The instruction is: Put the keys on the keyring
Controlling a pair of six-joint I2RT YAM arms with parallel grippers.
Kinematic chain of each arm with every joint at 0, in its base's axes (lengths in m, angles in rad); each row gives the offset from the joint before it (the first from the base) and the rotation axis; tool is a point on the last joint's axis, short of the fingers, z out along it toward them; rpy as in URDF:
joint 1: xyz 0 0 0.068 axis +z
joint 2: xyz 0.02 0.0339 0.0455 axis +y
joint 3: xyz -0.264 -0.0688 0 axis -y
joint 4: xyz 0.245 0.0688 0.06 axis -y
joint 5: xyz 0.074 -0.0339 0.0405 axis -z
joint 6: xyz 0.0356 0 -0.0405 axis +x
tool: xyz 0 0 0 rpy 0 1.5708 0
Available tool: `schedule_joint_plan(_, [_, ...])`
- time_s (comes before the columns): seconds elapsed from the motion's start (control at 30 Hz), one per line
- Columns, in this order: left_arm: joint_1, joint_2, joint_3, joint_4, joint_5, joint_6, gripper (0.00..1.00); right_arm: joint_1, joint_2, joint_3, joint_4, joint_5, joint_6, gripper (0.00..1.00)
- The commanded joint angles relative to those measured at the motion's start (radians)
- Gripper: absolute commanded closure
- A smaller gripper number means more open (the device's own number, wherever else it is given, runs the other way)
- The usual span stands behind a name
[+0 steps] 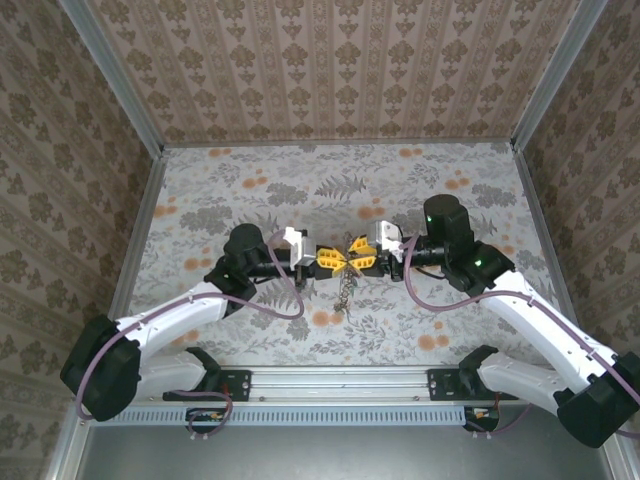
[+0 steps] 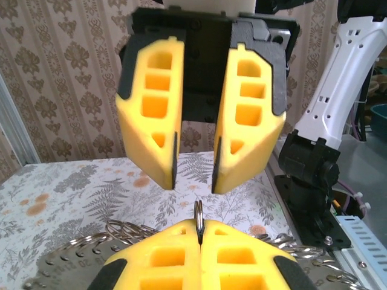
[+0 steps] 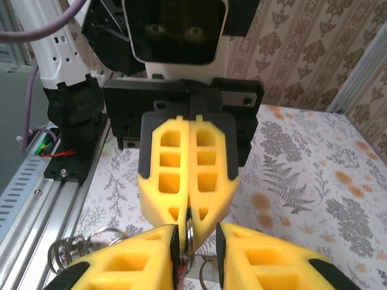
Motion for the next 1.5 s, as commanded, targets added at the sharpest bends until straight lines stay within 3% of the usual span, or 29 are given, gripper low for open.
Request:
schedule_joint_plan(0.0, [-0.013,-0.040,0.052,0.003,-0.002,0.040,1.00,-0.006,-0.001,0.013,0.000,-0.034,0.026,0.75])
schedule_joint_plan(0.23, [-0.019,-0.043,0.052,0.012,-0.012,0.047,1.00,-0.007,-0.003,-0.013,0.015,0.021,0.033,0.72])
schedule_joint_plan(0.63, [-0.021,-0.040,0.043,0.057,-0.026,0.041,1.00,-0.016,-0.003,-0.035,-0.019,0.012,0.032,0.73])
schedule_joint_plan(0.77, [-0.022,-0.039,0.028,0.085,-0.040,0.035,1.00,-0.017,0.009,-0.043,-0.019,-0.011,0.034,0.78])
schedule_joint_plan(1.03, [-0.021,-0.027,0.010,0.138,-0.055,0.038,1.00,-0.017,0.060,-0.025,-0.007,-0.064,0.042,0.78])
schedule_joint_plan(1.3, [-0.021,0.008,0.019,0.151,-0.054,0.007,1.00,-0.020,0.070,0.001,-0.040,-0.051,0.009,1.00])
schedule_joint_plan(1.4, [-0.018,-0.027,0.050,-0.036,-0.079,0.060,0.78,-0.020,0.067,0.021,-0.095,0.005,-0.025,1.00])
schedule_joint_plan(1.47, [-0.013,-0.058,0.082,-0.209,-0.094,0.126,0.71,-0.020,0.072,0.048,-0.159,0.059,-0.056,1.00])
